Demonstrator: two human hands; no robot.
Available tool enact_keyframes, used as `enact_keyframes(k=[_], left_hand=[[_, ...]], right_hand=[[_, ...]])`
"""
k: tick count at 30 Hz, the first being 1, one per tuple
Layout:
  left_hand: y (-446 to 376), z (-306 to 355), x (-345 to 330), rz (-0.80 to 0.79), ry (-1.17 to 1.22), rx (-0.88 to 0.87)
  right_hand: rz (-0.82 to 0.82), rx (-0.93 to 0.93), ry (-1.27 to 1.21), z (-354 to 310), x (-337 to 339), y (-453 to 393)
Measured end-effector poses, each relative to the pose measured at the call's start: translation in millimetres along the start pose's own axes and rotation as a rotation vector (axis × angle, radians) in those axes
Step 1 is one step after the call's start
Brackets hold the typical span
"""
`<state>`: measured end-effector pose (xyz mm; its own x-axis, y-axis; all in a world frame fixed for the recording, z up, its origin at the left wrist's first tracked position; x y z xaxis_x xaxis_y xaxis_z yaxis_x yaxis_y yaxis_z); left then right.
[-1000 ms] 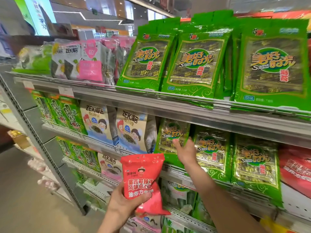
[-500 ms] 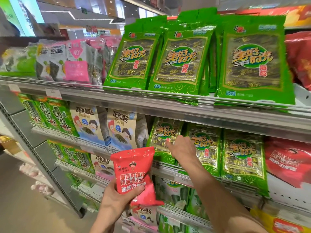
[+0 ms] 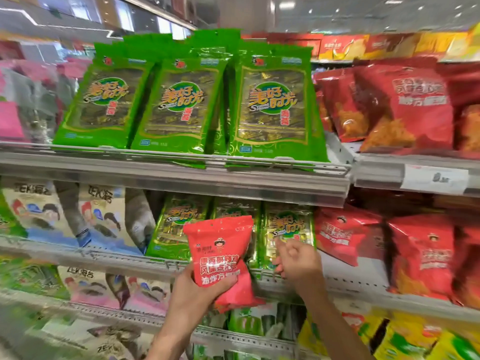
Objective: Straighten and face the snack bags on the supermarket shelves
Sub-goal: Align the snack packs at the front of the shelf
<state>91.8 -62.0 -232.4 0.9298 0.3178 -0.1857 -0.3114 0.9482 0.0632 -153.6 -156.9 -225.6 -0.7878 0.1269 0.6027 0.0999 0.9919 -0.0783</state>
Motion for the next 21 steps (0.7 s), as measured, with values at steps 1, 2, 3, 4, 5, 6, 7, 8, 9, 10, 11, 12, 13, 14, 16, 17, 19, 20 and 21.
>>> enact_keyframes(k=[1, 2, 3, 4, 5, 6, 7, 8, 9, 10, 11, 12, 13, 14, 16, 17, 19, 20, 21], left_hand=[[-1, -3, -23, -0.033, 0.001, 0.008], [-2, -6, -46, -0.065, 0.004, 0.016], [-3, -9, -69, -0.091, 0.008, 0.019], [-3, -12, -91, -0.113, 0.008, 0.017], [-3, -15, -113, -0.130, 0.003, 0.011], [-3, -17, -133, -0.145, -0.008, -0.003], [-4, -20, -152, -0.158, -0.024, -0.024], [-4, -22, -170, -0.176, -0.039, -0.047], [-5, -25, -188, -0.197, -0.047, -0.064], [-7, -28, -204, -0.215, -0.055, -0.074], [-8, -30, -218, -0.226, -0.060, -0.084], [-10, -31, -231, -0.230, -0.057, -0.095], [-12, -34, -242, -0.232, -0.048, -0.101], [-14, -37, -252, -0.238, -0.042, -0.101], [-15, -45, -271, -0.261, -0.049, -0.081], [-16, -51, -279, -0.271, -0.057, -0.056], [-17, -59, -292, -0.285, -0.071, -0.020], [-18, -63, -297, -0.286, -0.088, -0.014], [-19, -66, -300, -0.285, -0.103, -0.011]], right_hand=[[0.024, -0.037, -0.058, 21, 19, 5], [0.056, -0.044, -0.059, 40, 39, 11], [0.082, -0.035, -0.056, 57, 55, 16], [0.109, -0.032, -0.068, 75, 70, 22], [0.130, -0.054, -0.096, 95, 84, 27], [0.153, -0.089, -0.110, 115, 96, 31], [0.173, -0.128, -0.122, 134, 107, 34], [0.181, -0.168, -0.138, 153, 116, 37], [0.183, -0.213, -0.159, 170, 122, 39], [0.182, -0.258, -0.176, 186, 128, 42], [0.169, -0.307, -0.205, 199, 131, 43], [0.149, -0.359, -0.258, 211, 131, 44], [0.123, -0.412, -0.329, 218, 130, 44], [0.100, -0.455, -0.392, 224, 129, 44], [0.051, -0.498, -0.464, 227, 127, 42], [0.031, -0.511, -0.491, 226, 126, 41], [0.004, -0.526, -0.562, 224, 125, 40], [-0.002, -0.526, -0.593, 223, 125, 39], [-0.014, -0.527, -0.617, 220, 125, 39]])
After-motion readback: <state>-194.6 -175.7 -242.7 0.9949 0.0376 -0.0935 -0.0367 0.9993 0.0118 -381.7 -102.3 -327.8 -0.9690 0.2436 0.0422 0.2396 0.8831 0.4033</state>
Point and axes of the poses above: each hand's wrist, its own y-axis away from the middle knuckle, its own x-axis out of the back of the hand, z = x × y, the point moved 9 cm from there along -y, towards the middle knuckle, and after that the axes turned 14 degrees about y, right-handed, at the moved point
